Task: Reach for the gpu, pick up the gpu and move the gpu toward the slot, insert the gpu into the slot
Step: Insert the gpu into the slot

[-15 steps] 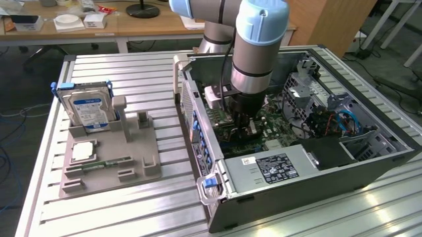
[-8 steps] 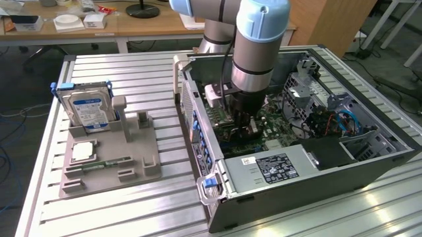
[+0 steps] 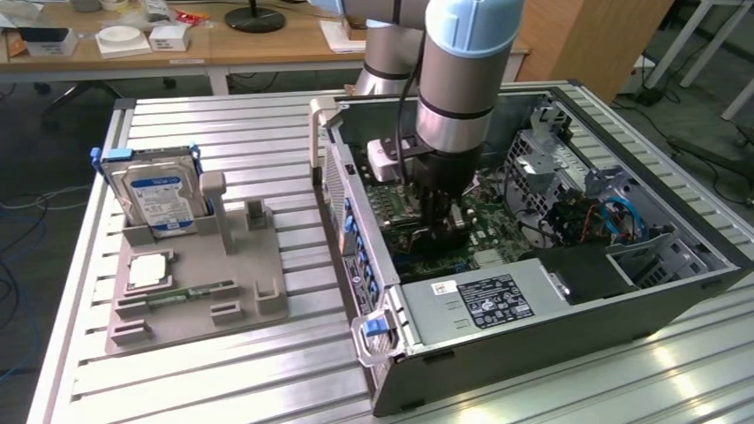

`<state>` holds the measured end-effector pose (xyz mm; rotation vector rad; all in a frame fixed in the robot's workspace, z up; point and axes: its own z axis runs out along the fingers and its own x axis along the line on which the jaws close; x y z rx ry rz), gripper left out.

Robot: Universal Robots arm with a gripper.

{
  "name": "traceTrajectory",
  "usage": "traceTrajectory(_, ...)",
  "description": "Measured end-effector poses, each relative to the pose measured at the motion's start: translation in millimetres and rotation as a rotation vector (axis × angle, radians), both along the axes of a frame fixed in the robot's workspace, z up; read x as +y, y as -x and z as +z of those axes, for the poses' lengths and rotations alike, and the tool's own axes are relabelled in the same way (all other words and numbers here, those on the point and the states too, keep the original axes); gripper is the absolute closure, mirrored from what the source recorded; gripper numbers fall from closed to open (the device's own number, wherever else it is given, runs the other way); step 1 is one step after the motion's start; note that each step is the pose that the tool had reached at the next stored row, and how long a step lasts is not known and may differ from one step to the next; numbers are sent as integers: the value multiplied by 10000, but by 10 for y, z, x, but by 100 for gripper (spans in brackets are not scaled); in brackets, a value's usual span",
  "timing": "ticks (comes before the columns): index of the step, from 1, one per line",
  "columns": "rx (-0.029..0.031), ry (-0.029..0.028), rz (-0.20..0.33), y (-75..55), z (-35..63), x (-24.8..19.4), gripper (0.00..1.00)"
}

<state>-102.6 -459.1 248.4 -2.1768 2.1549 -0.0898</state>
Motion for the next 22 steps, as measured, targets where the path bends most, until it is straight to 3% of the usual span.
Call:
traceTrajectory(14,-47,-1,0,0,252,0,67)
traceTrajectory(22,-66,-4,-1,0,303,1,68)
